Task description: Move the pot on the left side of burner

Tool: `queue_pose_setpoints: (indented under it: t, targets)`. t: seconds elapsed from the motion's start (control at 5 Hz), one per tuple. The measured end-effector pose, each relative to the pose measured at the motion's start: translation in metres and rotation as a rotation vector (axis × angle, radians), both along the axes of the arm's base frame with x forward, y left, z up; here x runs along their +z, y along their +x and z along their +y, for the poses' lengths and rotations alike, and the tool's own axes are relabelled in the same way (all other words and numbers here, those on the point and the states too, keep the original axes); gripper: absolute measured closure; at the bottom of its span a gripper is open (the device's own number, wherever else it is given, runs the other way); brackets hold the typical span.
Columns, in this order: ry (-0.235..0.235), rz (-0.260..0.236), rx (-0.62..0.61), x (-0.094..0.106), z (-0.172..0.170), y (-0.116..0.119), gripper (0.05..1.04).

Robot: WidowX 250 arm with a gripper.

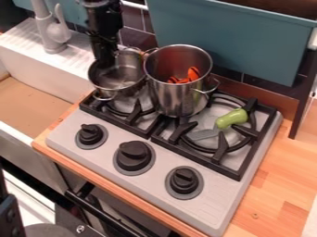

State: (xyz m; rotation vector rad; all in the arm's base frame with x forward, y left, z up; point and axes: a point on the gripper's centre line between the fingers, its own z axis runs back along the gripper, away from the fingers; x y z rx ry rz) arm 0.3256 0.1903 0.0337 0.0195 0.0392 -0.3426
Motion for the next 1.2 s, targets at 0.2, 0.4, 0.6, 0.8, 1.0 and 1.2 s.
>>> queue_pose_setpoints:
  t: [0.2, 0.4, 0.6, 0.8, 1.0, 1.2]
  targets:
    - [0.005, -0.004, 0.010, -0.0014, -0.0049, -0.0013, 1.027]
    - [0.008, -0.007, 0.016, -0.0029, -0.0069, -0.0028, 1.027]
    - [0.016, -0.005, 0.034, -0.0029, -0.0079, -0.0027, 1.005]
    - [0.004, 0.005, 0.073, -0.0056, -0.0096, -0.0043, 0.851]
    - [0.004, -0.005, 0.095, -0.0055, -0.0094, -0.0025, 0.602]
    - [0.000, -0.039, 0.187, -0.0013, -0.0037, 0.0021, 0.305]
